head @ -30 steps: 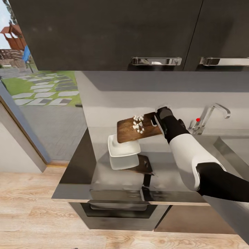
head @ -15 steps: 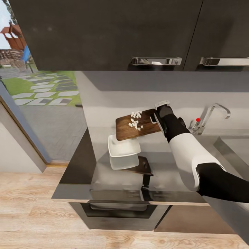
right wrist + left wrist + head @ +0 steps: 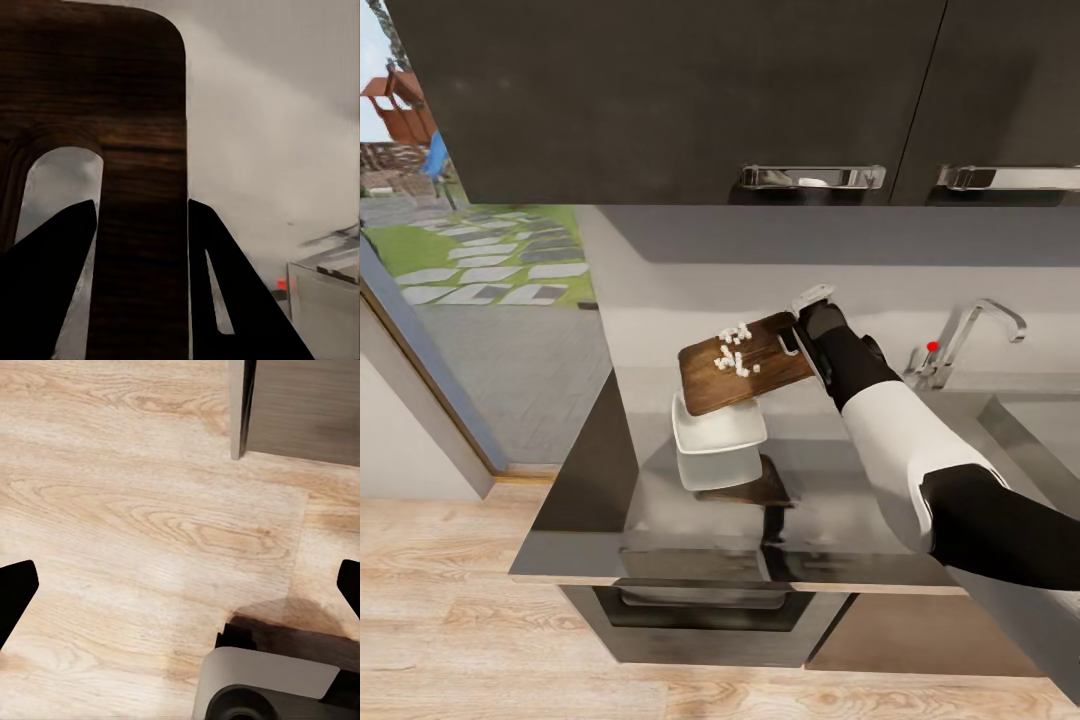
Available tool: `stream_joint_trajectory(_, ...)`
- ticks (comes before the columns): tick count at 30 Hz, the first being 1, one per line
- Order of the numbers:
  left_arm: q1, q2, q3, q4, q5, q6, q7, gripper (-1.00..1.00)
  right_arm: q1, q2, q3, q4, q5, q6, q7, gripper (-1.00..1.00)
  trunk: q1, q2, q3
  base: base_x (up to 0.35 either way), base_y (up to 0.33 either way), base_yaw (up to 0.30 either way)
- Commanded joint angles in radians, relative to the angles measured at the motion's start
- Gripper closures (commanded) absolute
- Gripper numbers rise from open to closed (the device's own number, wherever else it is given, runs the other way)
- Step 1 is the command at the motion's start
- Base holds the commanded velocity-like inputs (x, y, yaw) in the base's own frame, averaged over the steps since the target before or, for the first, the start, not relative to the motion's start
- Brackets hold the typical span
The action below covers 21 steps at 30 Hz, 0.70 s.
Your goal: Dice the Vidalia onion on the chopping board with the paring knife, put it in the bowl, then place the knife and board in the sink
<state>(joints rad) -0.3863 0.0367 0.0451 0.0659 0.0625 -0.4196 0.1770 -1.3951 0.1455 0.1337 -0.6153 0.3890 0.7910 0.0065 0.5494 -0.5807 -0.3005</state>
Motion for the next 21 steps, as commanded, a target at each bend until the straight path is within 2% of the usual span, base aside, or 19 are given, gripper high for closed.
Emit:
stream_joint_trajectory(1, -0.002, 0.0, 0.004, 0.004, 0.005, -0.008, -0.003, -1.0, -0.007, 0.006, 0.003, 0.005, 0.009, -0.001, 0.0, 1.0, 0.0, -0.001, -0.002, 0.0, 0.0, 0.0)
stream_joint_trajectory(5, -0.002, 0.0, 0.004, 0.005, 0.005, -0.008, -0.003, -1.0, -0.005, 0.024, 0.002, -0.007, 0.009, -0.023, 0.004, 1.0, 0.0, -0.001, -0.002, 0.0, 0.0, 0.0)
stream_joint_trajectory(21, -0.002, 0.0, 0.004, 0.006, 0.005, -0.007, -0.003, -1.0, 0.011, 0.018, 0.001, -0.024, 0.008, -0.113, 0.002, 1.0, 0.0, -0.001, -0.002, 0.0, 0.0, 0.0)
